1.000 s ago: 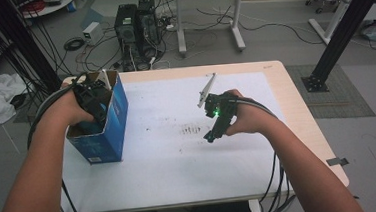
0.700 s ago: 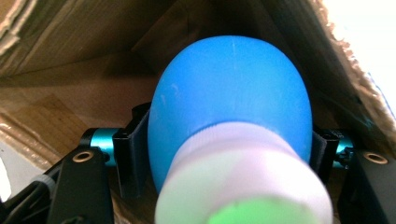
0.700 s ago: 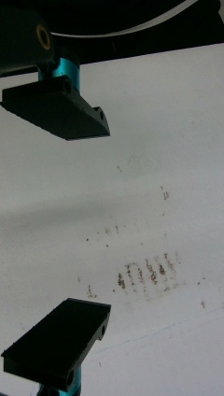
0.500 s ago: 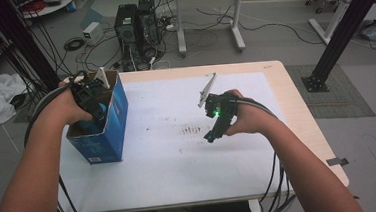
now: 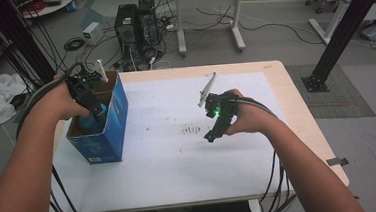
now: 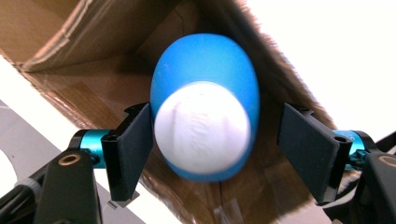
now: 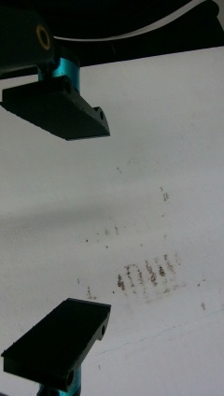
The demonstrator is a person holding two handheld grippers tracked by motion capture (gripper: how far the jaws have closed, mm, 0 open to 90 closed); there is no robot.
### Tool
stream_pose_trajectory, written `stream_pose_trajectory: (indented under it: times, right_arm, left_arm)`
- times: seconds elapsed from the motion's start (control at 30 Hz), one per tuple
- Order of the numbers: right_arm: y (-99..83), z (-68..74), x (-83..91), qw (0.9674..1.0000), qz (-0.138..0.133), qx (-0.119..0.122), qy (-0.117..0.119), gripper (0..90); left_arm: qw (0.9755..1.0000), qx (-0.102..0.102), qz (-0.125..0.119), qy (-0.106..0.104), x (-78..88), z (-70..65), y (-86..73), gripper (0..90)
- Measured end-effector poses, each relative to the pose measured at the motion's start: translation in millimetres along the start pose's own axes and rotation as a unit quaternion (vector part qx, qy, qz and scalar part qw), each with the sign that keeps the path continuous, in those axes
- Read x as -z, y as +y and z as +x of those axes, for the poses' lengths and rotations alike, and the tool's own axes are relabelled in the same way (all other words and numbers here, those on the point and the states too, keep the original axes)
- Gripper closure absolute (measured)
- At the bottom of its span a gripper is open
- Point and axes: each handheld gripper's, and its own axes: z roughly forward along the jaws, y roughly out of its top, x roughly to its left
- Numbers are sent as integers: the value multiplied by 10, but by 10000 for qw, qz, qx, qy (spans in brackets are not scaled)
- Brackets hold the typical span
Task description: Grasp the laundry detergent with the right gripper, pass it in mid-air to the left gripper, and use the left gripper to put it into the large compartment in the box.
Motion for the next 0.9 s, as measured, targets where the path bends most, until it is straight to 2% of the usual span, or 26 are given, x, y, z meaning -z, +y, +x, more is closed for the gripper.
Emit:
stream_pose_trajectory:
  times: [0.07,0.17,0.5,0.63,0.67,0.7,0.77,0.83,0.9]
  right_arm:
    - [-1,-1,3,10000,6,-6,-1,121]
    - [-2,-4,13,10000,3,-20,2,120]
    - [12,-12,106,10000,-24,-18,-56,120]
    - [12,-11,131,10000,-28,-23,-68,120]
    - [13,-5,158,10000,-5,-44,-80,120]
    - [13,-5,158,10000,-5,-44,-80,120]
    - [15,-5,183,9999,9,-32,-107,120]
    - [18,-2,209,9999,29,-50,-116,120]
    - [23,-3,239,9999,38,-42,-135,120]
  left_arm:
    - [9999,-109,-40,-21,77,-18,0,272]
    - [9998,-149,-81,-36,146,-42,-3,271]
    - [9987,-401,-285,102,494,-136,-19,233]
    - [9981,-519,-329,102,566,-177,-10,215]
    - [9967,-712,-377,122,641,-227,11,208]
    - [9967,-712,-377,122,641,-227,11,208]
    - [9955,-837,-428,102,681,-266,28,206]
    - [9930,-1085,-437,138,710,-315,48,206]
    - [9908,-1280,-437,46,724,-367,73,204]
